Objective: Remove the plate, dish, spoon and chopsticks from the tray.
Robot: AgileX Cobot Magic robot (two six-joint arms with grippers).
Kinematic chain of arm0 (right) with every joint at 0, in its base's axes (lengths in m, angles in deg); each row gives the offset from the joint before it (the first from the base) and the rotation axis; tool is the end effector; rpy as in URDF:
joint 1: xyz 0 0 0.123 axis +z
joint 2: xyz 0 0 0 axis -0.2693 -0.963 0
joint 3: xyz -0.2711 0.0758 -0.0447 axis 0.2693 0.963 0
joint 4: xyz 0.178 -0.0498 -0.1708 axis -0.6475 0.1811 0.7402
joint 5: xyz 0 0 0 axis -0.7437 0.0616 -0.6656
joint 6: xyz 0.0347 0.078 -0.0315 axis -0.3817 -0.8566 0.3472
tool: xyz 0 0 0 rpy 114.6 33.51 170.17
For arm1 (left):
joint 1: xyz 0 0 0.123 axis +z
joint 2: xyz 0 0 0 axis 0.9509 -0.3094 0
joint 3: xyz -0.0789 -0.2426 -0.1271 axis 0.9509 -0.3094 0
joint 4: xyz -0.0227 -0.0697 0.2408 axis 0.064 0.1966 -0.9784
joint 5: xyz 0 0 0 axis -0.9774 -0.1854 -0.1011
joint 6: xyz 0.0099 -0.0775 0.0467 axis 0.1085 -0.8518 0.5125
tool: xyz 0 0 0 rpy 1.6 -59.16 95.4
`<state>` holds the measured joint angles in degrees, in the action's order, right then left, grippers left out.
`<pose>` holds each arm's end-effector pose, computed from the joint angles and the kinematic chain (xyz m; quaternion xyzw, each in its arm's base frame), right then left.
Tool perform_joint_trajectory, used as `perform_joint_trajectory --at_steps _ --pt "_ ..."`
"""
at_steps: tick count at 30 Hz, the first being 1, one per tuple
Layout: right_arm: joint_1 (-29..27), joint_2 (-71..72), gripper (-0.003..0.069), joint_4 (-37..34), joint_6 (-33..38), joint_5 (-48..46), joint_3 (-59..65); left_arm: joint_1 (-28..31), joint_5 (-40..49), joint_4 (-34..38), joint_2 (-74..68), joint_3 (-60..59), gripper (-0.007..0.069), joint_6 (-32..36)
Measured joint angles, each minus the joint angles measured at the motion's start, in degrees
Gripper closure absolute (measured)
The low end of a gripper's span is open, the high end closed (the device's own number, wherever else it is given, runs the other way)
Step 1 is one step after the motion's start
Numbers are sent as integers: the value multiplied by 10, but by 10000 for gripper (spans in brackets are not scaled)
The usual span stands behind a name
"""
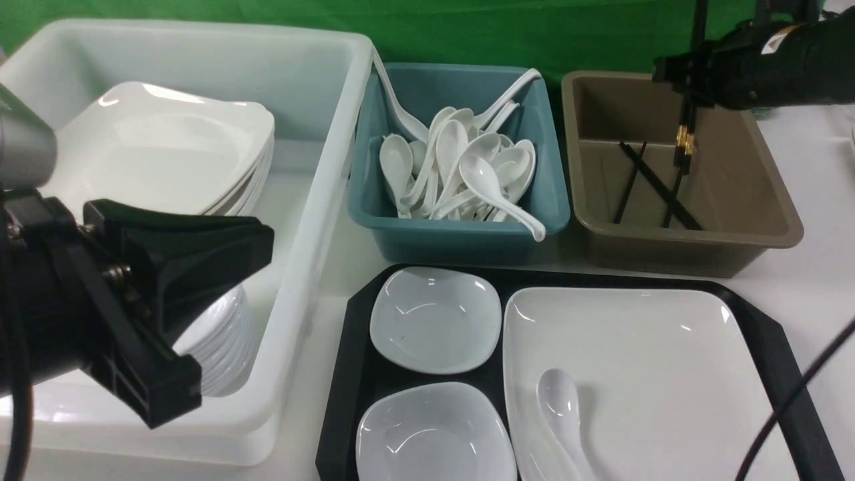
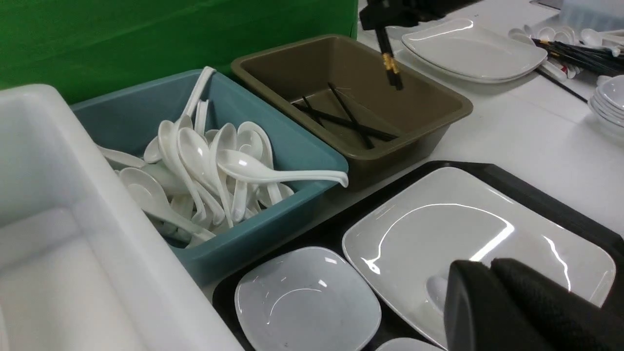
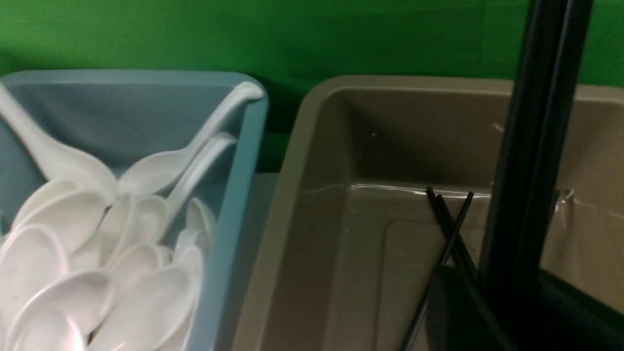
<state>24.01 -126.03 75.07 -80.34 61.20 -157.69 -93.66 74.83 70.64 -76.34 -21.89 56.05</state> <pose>0.4541 0.0685 0.2909 -0.0204 0.8403 0.0762 0.5363 0.1281 -0.0796 0.3540 0.3019 0.7387 -0.1778 0.5758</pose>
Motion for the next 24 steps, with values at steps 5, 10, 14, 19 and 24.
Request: perform_joint_trajectory --at_steps 5,10,14,19,24 --pt "-6 -50 191 -1 4 -80 -45 0 24 -38 0 0 607 1" --pt "-7 -16 205 0 26 -173 -51 0 31 -64 0 0 607 3" --pt "3 54 358 1 58 -321 -45 0 32 -68 0 0 607 3" --pt "51 131 440 2 69 -445 17 0 32 -69 0 0 607 3" --pt "188 208 319 -1 49 -497 196 0 39 -69 0 0 607 3"
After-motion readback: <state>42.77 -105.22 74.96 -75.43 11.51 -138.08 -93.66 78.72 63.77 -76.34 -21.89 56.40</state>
